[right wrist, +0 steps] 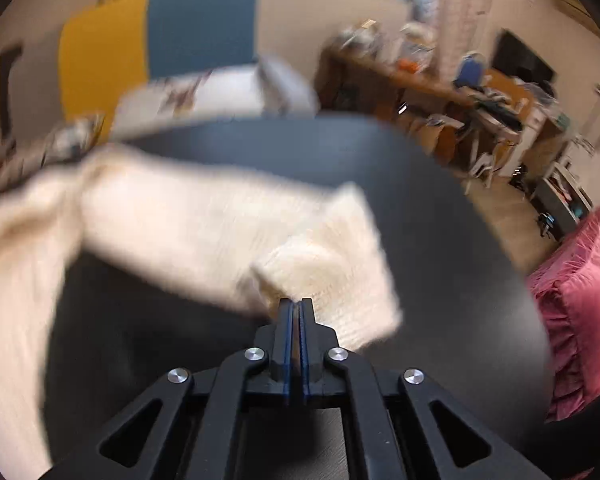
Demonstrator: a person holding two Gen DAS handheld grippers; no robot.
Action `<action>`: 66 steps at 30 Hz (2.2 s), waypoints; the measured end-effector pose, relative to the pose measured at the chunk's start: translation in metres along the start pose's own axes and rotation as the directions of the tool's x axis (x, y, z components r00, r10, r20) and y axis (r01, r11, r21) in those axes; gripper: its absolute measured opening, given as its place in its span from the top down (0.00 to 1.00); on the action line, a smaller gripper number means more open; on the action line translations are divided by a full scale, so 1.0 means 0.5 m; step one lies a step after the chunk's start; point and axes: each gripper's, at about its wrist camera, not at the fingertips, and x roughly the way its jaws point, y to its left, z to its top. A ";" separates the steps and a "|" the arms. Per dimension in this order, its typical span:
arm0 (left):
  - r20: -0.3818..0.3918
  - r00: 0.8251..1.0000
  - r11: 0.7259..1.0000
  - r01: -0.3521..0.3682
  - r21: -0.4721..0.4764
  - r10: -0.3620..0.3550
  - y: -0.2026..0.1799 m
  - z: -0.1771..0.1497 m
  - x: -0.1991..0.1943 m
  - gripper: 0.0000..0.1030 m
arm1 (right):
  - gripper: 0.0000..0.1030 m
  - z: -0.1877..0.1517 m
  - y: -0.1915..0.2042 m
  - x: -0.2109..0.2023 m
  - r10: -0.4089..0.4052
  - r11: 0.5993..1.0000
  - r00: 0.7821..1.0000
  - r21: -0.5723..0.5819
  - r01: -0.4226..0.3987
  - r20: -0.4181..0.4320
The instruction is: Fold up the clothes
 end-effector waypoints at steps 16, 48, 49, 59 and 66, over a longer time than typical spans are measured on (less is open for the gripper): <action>-0.008 1.000 1.000 -0.015 0.002 0.015 -0.005 0.000 -0.003 0.01 | 0.77 0.078 -0.158 0.033 -0.439 0.831 0.898 0.380 0.407 -0.001; -0.160 0.949 0.925 0.213 -0.316 -0.273 0.060 0.298 0.202 0.77 | 0.91 0.100 0.617 0.123 0.823 0.562 0.523 0.453 -0.692 -0.223; -0.151 0.944 0.916 0.234 -0.326 -0.295 0.066 0.309 0.200 0.86 | 0.91 0.115 0.621 0.117 0.822 0.565 0.525 0.435 -0.701 -0.221; -0.112 0.961 0.897 0.188 -0.399 -0.251 0.136 0.416 0.246 0.79 | 0.72 0.256 0.685 0.209 0.759 0.623 0.638 0.425 -0.657 -0.125; -0.114 0.964 0.885 0.168 -0.435 -0.239 0.186 0.399 0.250 0.79 | 0.72 0.251 0.653 0.198 0.661 0.715 0.748 0.347 -0.607 -0.054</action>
